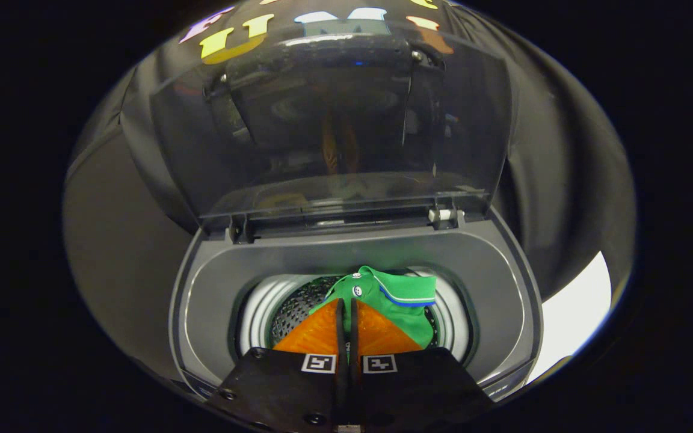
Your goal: Put the clothes into the washing machine and then close the washing machine lid.
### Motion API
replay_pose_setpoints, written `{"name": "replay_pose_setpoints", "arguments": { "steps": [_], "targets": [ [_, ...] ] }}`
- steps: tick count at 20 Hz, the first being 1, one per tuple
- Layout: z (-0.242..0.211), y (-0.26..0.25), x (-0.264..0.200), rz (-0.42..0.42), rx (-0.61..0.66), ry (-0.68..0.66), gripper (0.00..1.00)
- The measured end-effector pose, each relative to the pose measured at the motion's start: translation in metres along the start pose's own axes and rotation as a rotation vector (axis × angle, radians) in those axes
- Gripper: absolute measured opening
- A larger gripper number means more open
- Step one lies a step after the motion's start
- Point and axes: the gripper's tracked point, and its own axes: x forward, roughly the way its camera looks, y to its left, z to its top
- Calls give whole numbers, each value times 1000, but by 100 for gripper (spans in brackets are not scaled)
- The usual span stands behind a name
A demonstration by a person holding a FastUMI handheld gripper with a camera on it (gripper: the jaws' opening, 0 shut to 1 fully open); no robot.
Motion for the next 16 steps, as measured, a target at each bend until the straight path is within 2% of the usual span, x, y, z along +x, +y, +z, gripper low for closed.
{"name": "replay_pose_setpoints", "arguments": {
  "steps": [9,11,16],
  "targets": [
    [-19,-7,18,-14,-5,26,2],
    [-14,-10,12,-14,3,9,21],
    [-7,-24,10,-50,44,-13,83]
  ]
}}
